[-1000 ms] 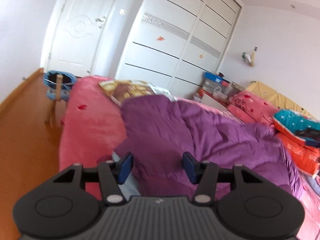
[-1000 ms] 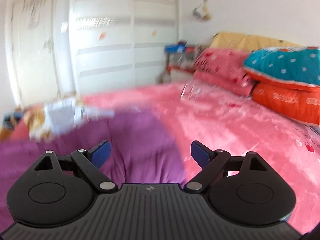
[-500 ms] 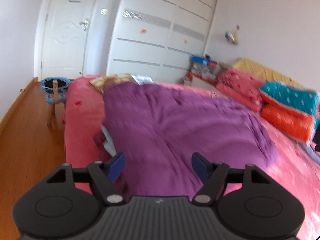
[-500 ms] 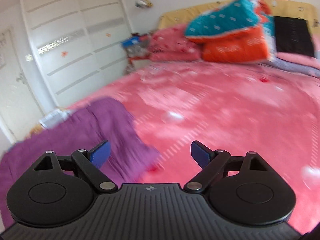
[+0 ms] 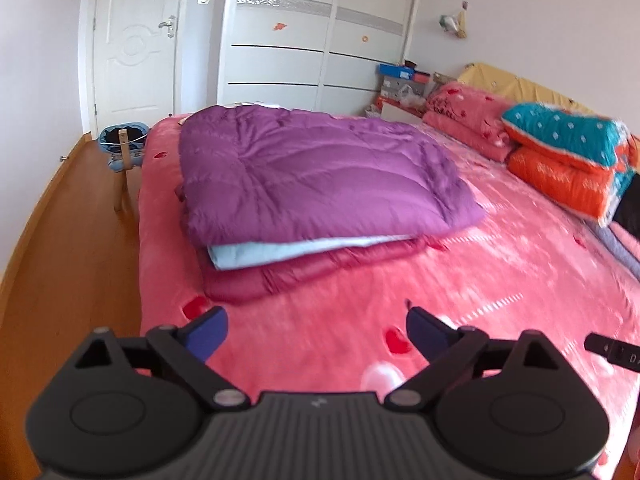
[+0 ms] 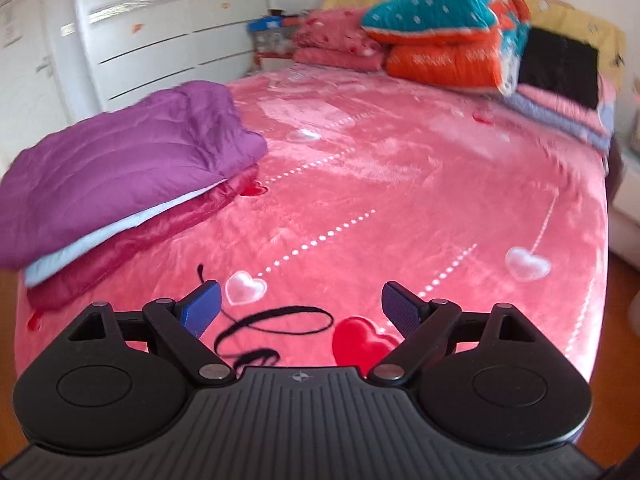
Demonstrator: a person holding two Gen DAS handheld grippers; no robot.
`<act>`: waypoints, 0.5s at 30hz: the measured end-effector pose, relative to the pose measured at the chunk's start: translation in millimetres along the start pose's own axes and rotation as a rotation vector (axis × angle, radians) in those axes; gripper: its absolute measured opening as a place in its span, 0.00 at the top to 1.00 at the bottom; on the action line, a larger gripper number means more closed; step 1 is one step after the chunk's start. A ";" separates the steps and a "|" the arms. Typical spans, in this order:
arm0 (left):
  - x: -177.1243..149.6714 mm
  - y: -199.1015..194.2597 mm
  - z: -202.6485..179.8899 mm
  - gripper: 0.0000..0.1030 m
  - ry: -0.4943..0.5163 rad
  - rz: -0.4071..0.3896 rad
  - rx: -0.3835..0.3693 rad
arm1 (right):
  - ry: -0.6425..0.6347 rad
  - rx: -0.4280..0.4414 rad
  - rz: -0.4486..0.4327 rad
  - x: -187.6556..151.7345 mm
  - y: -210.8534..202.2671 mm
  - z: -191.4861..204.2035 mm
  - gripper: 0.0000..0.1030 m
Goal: Fold large clothes
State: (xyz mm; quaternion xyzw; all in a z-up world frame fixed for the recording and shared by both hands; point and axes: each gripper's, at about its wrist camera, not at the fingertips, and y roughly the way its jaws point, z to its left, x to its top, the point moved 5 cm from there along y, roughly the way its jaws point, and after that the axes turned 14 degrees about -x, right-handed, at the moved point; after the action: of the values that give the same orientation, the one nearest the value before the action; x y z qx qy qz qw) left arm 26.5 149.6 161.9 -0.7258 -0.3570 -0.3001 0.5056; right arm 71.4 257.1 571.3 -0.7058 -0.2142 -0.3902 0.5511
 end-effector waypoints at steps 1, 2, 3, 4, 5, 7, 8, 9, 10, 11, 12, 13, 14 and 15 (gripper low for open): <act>-2.6 -6.0 -10.2 0.07 0.007 0.006 0.008 | -0.015 0.007 -0.010 -1.3 -8.5 -6.9 0.00; -6.8 -13.0 -22.9 0.07 0.017 0.009 0.017 | -0.028 0.015 -0.019 -9.7 -18.5 -10.3 0.00; -9.0 -18.3 -32.3 0.07 0.024 0.014 0.026 | -0.034 0.019 -0.025 -11.8 -28.0 -18.7 0.00; -10.8 -23.7 -41.4 0.07 0.030 0.019 0.036 | -0.038 0.028 -0.028 -11.0 -30.3 -24.9 0.00; -12.5 -29.5 -50.9 0.06 0.037 0.026 0.046 | -0.043 0.039 -0.033 -9.4 -37.5 -29.8 0.00; -16.1 -39.8 -66.7 0.06 0.058 0.035 0.063 | -0.053 0.042 -0.044 -12.2 -45.8 -42.3 0.00; -17.6 -45.9 -74.8 0.04 0.071 0.036 0.073 | -0.055 0.043 -0.047 -17.6 -51.9 -47.5 0.00; -19.4 -51.7 -80.8 0.01 0.077 0.035 0.081 | -0.057 0.048 -0.046 -17.6 -57.2 -54.1 0.00; -21.7 -57.5 -86.3 0.01 0.081 0.035 0.085 | -0.059 0.052 -0.048 -21.9 -68.9 -62.5 0.00; -24.2 -62.7 -91.6 0.01 0.085 0.036 0.086 | -0.064 0.056 -0.052 -23.7 -79.9 -69.7 0.00; -26.4 -67.1 -96.0 0.01 0.088 0.041 0.088 | -0.071 0.059 -0.055 -23.4 -85.0 -74.1 0.00; -29.1 -71.2 -100.7 0.01 0.089 0.048 0.093 | -0.077 0.063 -0.055 -24.4 -90.5 -78.6 0.00; -31.4 -75.0 -104.9 0.01 0.089 0.056 0.096 | -0.080 0.070 -0.052 -23.8 -94.3 -81.5 0.00; -33.2 -78.2 -108.1 0.01 0.088 0.063 0.095 | -0.081 0.079 -0.051 -24.1 -97.4 -84.4 0.00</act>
State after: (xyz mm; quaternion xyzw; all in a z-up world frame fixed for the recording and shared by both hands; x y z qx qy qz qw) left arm -64.5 58.2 209.4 -0.6979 -0.3251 -0.2984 0.5641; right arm -41.1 209.7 619.3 -0.6930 -0.2693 -0.3666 0.5593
